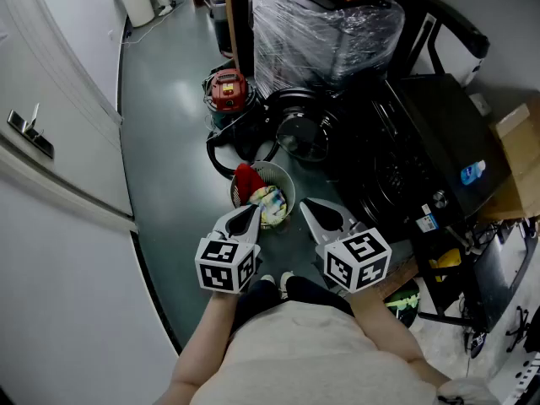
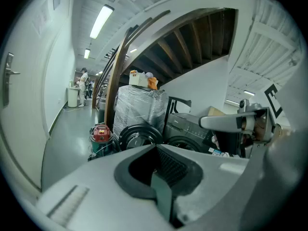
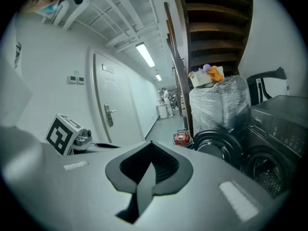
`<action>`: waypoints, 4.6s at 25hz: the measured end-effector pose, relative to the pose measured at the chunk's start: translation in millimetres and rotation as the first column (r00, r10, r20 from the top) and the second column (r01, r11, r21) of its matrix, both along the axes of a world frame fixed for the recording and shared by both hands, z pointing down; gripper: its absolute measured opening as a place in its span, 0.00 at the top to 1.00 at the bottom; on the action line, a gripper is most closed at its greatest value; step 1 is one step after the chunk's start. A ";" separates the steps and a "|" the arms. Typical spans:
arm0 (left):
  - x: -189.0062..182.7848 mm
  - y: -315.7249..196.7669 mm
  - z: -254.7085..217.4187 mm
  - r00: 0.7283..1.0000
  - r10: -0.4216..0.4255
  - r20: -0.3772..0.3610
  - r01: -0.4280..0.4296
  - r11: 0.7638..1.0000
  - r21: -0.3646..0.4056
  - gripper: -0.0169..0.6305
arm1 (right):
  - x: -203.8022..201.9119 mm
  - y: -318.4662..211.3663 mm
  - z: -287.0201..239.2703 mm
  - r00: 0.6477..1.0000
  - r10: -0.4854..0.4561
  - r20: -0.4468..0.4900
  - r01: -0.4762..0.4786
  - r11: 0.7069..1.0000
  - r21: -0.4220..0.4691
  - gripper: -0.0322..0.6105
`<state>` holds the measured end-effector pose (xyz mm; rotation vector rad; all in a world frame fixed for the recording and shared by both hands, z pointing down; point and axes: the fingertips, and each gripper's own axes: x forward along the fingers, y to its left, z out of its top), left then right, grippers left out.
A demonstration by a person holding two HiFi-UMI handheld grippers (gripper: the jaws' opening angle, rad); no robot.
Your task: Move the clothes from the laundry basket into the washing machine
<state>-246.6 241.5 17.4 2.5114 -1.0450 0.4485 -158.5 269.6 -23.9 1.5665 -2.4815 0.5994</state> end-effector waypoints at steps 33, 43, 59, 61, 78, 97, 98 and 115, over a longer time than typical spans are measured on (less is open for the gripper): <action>13.8 -45.3 27.8 0.998 -0.055 -0.026 0.053 0.996 -0.070 0.97 | 19.0 -47.5 30.4 0.999 -0.036 0.009 0.036 0.999 -0.026 0.91; 7.1 -156.8 26.3 0.998 -0.013 -0.058 0.010 0.998 -0.055 0.97 | -2.4 -162.5 33.1 0.998 -0.053 0.043 0.055 0.998 -0.036 0.91; -17.6 -232.9 70.3 0.999 0.008 -0.032 -0.014 0.983 -0.182 0.97 | -30.9 -242.5 75.9 0.993 -0.108 -0.043 0.101 0.986 -0.134 0.91; -17.3 -227.6 75.1 0.997 0.004 -0.072 -0.020 0.975 -0.223 0.97 | -22.7 -249.6 81.7 0.996 -0.092 -0.022 0.087 0.984 -0.154 0.91; -21.7 -217.6 229.8 0.984 -0.165 -0.065 0.120 0.889 -0.442 0.97 | -25.7 -237.0 264.2 0.979 -0.205 0.000 0.184 0.875 -0.448 0.91; -50.0 -200.5 491.4 0.932 -0.348 0.104 0.354 0.806 -0.475 0.97 | -63.6 -231.3 557.8 0.968 -0.251 0.023 0.205 0.730 -0.652 0.69; -51.1 -200.6 498.9 0.927 -0.359 0.106 0.364 0.804 -0.470 0.97 | -63.5 -231.5 573.7 0.970 -0.242 0.012 0.188 0.720 -0.668 0.66; -81.2 -192.2 535.1 0.885 -0.459 0.078 0.447 0.791 -0.419 0.97 | -52.4 -228.0 797.2 0.961 -0.250 -0.119 -0.008 0.406 -0.914 0.54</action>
